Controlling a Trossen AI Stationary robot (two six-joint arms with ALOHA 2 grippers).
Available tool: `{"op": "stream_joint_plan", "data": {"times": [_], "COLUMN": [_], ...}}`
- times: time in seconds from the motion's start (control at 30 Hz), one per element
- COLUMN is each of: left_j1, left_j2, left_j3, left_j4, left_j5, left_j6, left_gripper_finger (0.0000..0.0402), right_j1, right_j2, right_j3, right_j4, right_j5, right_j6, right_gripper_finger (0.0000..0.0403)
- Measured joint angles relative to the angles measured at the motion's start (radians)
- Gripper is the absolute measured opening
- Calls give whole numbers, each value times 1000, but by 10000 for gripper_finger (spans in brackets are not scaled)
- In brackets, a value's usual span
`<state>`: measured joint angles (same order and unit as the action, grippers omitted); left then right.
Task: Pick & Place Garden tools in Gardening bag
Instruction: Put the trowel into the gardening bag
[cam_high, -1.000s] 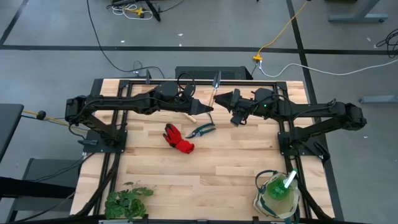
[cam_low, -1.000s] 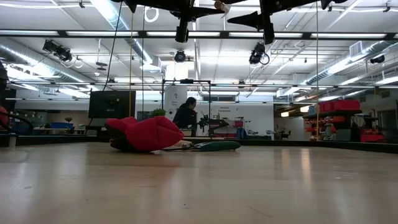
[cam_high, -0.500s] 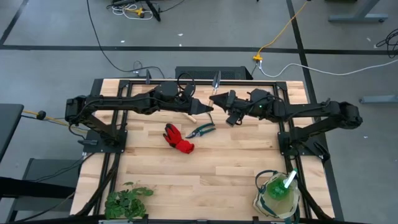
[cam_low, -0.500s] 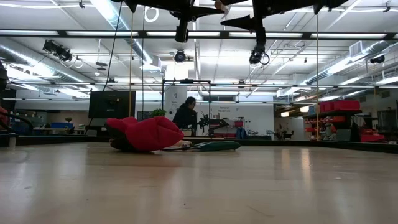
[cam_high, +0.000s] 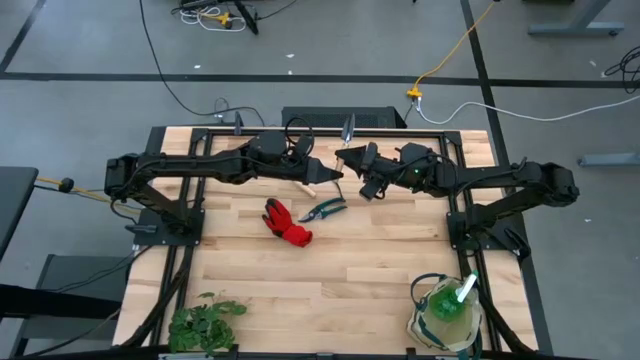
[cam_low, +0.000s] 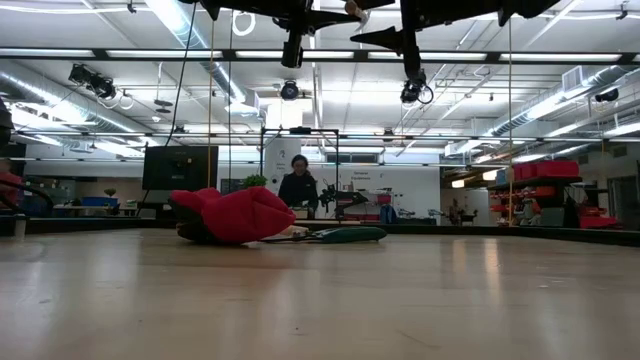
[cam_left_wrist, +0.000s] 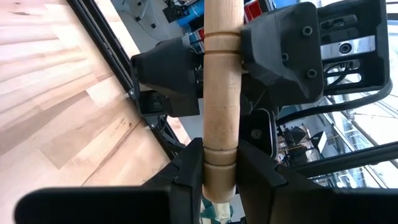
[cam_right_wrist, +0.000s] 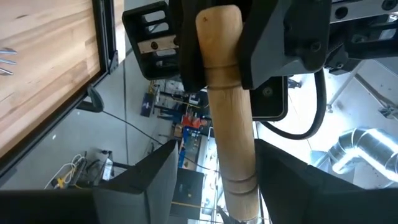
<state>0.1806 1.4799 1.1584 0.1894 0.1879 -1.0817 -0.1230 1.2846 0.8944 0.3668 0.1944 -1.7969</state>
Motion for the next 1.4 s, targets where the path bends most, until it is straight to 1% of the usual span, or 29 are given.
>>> {"op": "stream_joint_plan", "data": {"times": [0.17, 0.53, 0.9, 1.03, 1.17, 1.4], "left_j1": [0, 0, 0, 0, 0, 0], "left_j2": [0, 0, 0, 0, 0, -1], "left_j3": [0, -1, -1, -1, -1, -1], "left_j4": [0, -4, 1, 4, 4, 6], "left_j5": [-3, -13, -18, -19, -31, -34], "left_j6": [-1, -7, -10, -11, -9, 5], "left_gripper_finger": [80, 80, 84, 86, 88, 113], "right_j1": [0, 0, 0, 0, 0, 0], "right_j2": [0, -1, -1, -1, -1, -1], "right_j3": [0, 0, 0, 0, 0, 0], "right_j4": [0, 4, 24, 26, 26, 26], "right_j5": [0, 0, 0, 4, 4, 2], "right_j6": [-19, -29, -33, -34, -33, -14], "right_gripper_finger": [198, 132, 87, 78, 77, 76]}}
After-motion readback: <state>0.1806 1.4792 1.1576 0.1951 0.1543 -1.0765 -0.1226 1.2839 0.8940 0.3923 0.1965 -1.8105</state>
